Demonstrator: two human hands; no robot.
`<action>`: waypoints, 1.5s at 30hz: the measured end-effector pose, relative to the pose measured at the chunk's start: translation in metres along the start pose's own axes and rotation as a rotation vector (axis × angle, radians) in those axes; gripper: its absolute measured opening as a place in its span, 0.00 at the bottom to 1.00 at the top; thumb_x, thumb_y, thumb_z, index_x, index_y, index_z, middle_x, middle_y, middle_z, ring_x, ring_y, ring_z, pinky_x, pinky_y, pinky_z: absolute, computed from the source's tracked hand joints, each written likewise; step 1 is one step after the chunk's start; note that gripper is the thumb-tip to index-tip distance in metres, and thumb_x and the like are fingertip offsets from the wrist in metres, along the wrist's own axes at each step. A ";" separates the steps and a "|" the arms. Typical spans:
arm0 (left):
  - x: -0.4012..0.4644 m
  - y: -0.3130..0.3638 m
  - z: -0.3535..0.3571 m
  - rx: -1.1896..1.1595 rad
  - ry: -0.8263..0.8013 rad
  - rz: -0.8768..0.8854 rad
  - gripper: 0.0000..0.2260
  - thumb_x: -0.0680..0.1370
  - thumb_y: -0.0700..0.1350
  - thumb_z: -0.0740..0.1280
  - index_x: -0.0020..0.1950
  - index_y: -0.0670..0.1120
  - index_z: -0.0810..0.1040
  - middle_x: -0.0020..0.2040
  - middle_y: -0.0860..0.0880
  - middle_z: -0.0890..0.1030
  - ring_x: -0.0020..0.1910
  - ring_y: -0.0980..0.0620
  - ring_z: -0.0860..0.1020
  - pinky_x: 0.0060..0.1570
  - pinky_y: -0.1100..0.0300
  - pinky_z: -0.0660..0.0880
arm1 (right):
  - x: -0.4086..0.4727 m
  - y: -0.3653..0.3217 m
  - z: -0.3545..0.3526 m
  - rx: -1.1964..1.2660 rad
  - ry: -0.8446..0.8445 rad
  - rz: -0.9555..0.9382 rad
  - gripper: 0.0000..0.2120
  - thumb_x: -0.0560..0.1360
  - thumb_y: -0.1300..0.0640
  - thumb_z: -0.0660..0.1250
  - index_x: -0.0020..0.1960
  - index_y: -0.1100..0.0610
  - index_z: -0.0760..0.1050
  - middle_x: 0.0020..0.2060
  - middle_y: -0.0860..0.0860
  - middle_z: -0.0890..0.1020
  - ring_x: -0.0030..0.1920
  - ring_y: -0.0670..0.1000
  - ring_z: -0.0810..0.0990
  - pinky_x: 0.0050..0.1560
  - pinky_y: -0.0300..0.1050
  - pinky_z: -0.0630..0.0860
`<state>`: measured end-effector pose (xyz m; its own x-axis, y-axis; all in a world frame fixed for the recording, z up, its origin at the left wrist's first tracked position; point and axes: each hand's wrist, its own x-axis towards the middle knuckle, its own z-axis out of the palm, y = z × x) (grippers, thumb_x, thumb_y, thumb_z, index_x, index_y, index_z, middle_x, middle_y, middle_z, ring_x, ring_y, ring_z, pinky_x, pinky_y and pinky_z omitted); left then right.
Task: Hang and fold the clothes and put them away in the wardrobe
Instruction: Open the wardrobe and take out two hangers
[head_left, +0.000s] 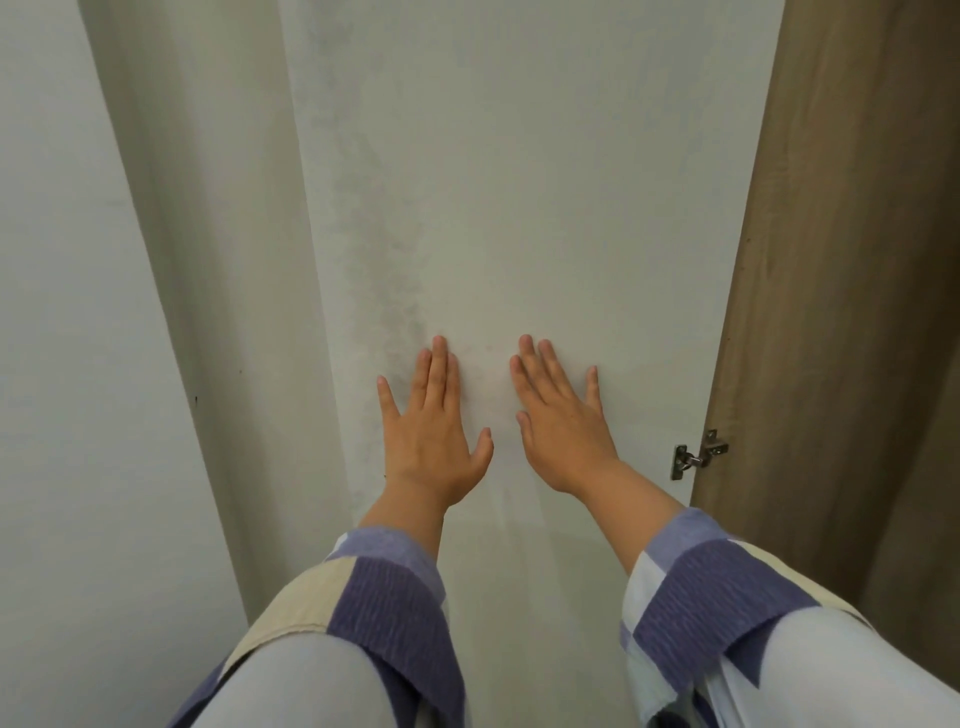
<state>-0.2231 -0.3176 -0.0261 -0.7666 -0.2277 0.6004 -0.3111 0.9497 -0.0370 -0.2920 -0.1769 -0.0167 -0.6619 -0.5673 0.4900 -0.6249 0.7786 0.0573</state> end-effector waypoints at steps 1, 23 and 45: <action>0.000 0.002 0.000 0.017 0.008 -0.003 0.38 0.76 0.62 0.48 0.76 0.43 0.36 0.76 0.46 0.32 0.76 0.50 0.34 0.72 0.37 0.39 | 0.000 0.001 -0.004 0.015 -0.016 -0.012 0.29 0.82 0.54 0.47 0.77 0.54 0.36 0.75 0.47 0.32 0.75 0.48 0.31 0.73 0.66 0.40; 0.129 0.271 -0.180 -0.805 0.391 0.525 0.18 0.74 0.51 0.63 0.63 0.48 0.73 0.70 0.48 0.67 0.72 0.48 0.63 0.69 0.49 0.60 | -0.118 0.217 -0.267 -0.727 0.536 0.545 0.29 0.76 0.50 0.57 0.75 0.52 0.57 0.74 0.56 0.61 0.74 0.59 0.57 0.73 0.65 0.46; 0.198 0.422 -0.232 -1.736 -0.248 0.446 0.18 0.82 0.50 0.54 0.36 0.50 0.75 0.40 0.47 0.80 0.48 0.44 0.78 0.50 0.55 0.71 | -0.071 0.317 -0.294 -0.390 0.441 0.696 0.20 0.71 0.60 0.62 0.62 0.52 0.67 0.61 0.51 0.74 0.68 0.54 0.68 0.74 0.62 0.43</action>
<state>-0.3757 0.0881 0.2621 -0.7272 0.2106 0.6534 0.6721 0.0251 0.7400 -0.3212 0.1886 0.2226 -0.5683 0.1561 0.8079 0.0936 0.9877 -0.1251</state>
